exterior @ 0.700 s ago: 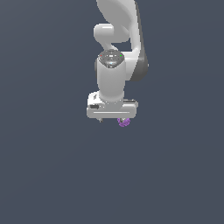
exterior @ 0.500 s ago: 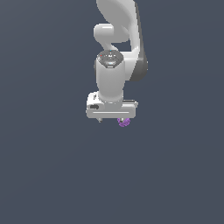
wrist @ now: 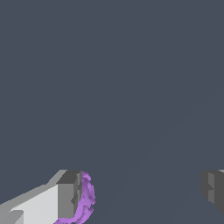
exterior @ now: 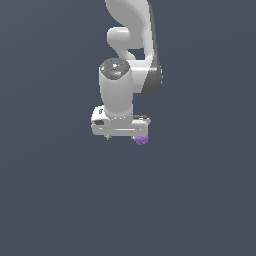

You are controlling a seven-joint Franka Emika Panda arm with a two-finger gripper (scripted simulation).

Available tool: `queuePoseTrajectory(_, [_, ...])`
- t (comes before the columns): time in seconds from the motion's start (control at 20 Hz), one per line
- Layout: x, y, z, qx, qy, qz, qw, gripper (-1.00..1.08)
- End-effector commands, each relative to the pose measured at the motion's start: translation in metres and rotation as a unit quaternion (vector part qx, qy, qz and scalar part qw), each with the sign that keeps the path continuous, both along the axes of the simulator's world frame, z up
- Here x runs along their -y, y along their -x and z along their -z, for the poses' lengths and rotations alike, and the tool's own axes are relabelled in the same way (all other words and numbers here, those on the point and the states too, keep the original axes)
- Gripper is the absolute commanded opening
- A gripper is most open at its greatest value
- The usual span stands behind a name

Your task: Pick up the object and move it to a goal position.

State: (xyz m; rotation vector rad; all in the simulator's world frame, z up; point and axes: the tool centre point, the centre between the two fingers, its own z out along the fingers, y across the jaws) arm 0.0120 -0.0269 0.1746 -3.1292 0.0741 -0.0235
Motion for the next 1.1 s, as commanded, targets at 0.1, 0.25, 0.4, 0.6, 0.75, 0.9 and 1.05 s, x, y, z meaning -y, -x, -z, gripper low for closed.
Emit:
queuePoseTrajectory(0.1, [-0.007,0.005,0.006,-0.001,0.001,-0.009,1.0000,1.00])
queuePoseTrajectory(0.25, [-0.015,0.011,0.013,-0.001,0.002,-0.021,0.9998,1.00])
queuePoseTrajectory(0.4, [-0.026,0.021,0.023,-0.002,0.003,-0.038,0.9993,1.00])
queuePoseTrajectory(0.6, [-0.045,0.040,0.041,-0.003,0.005,-0.068,0.9977,1.00])
queuePoseTrajectory(0.75, [-0.062,0.058,0.055,-0.005,0.006,-0.095,0.9955,1.00])
queuePoseTrajectory(0.9, [-0.075,0.074,0.066,-0.005,0.006,-0.118,0.9930,1.00])
queuePoseTrajectory(1.05, [-0.085,0.087,0.075,-0.006,0.007,-0.136,0.9907,1.00])
